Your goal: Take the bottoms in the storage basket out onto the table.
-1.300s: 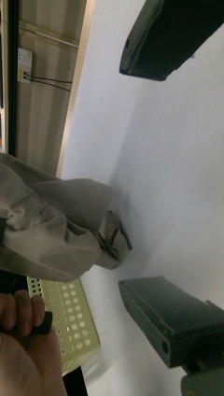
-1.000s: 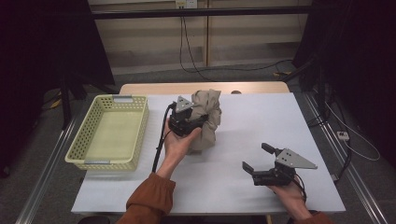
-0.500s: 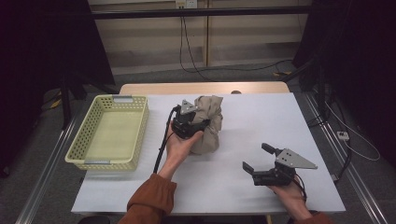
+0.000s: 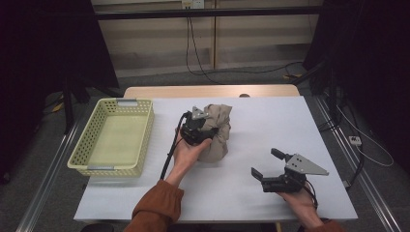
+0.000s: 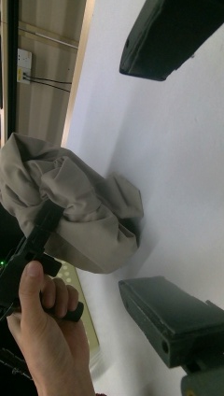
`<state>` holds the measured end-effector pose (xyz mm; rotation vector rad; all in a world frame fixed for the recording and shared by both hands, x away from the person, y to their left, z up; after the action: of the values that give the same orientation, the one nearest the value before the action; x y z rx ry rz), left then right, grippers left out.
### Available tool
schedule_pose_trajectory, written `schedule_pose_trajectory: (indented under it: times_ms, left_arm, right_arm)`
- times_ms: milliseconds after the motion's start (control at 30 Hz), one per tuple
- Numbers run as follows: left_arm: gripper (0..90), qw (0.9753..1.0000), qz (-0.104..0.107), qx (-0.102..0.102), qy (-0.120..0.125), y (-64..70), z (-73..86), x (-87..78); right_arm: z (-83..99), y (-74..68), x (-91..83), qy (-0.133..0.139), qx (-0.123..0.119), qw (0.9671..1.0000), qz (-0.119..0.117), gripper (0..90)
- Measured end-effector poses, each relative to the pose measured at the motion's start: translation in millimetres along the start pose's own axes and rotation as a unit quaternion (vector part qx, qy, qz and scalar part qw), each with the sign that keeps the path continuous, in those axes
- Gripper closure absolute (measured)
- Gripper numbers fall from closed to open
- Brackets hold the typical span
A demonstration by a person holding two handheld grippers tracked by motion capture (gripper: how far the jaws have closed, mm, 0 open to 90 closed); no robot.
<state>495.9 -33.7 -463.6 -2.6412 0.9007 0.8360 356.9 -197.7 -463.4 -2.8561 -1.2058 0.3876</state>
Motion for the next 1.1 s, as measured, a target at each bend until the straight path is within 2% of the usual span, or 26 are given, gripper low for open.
schedule_pose_trajectory:
  times_ms: [233,333,433,633,700,867,900,933,967,1000,1100]
  left_arm:
    - [56.4,0.9997,0.003,0.005,-0.022,1.5,9.5,8.2]
    - [55.3,0.9992,0.015,0.02,-0.032,5.3,13.0,9.5]
    - [54.7,0.9987,0.014,0.029,-0.04,7.4,16.7,12.2]
    - [53.0,0.9981,0.009,0.019,-0.057,6.6,24.1,19.2]
    - [52.6,0.9976,0.012,0.022,-0.064,6.4,26.8,21.2]
    - [52.3,0.9976,0.004,0.018,-0.067,3.5,29.8,26.1]
    - [52.1,0.9973,0.006,0.023,-0.069,3.8,30.8,27.2]
    - [51.8,0.9973,-0.005,0.028,-0.068,3.0,31.1,28.4]
    - [51.6,0.9972,0.003,0.033,-0.067,3.8,31.6,29.2]
    - [51.3,0.9972,0.002,0.036,-0.066,3.8,32.1,30.3]
    - [49.2,0.9969,0.004,0.034,-0.071,4.1,34.8,33.9]
  right_arm:
    - [-0.1,-0.2,-0.8,0.001,0.002,1.0,0.001,0.0]
    - [0.0,-0.3,-0.5,0.001,0.001,1.0,0.0,0.0]
    - [0.3,-0.4,-0.3,0.0,0.002,1.0,-0.001,0.0]
    - [0.2,-0.4,-0.5,0.0,0.002,1.0,0.0,0.0]
    - [0.4,-0.3,-0.9,0.0,0.002,1.0,0.0,0.0]
    - [0.6,0.2,-1.2,0.0,0.004,1.0,0.001,0.0]
    - [0.7,0.4,-1.1,0.0,0.004,1.0,0.001,0.0]
    - [0.9,0.5,-1.2,-0.001,0.004,1.0,0.001,0.0]
    - [1.0,0.7,-1.2,-0.001,0.005,1.0,0.001,0.0]
    - [1.2,1.1,-1.4,-0.001,0.005,1.0,0.001,0.0]
    - [1.4,1.5,-1.2,-0.001,0.006,1.0,0.0,0.0]
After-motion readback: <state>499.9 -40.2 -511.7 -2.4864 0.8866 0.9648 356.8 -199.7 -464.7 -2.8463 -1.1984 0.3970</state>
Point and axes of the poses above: each handheld gripper's, and its own axes: x roughly forward along the jaws, z roughly out of its underside, y roughly to its right, the point moved 10 cm from there along x, roughly forward along the jaws, and after that the axes turned 9 degrees about -z, right-handed, at the moved point
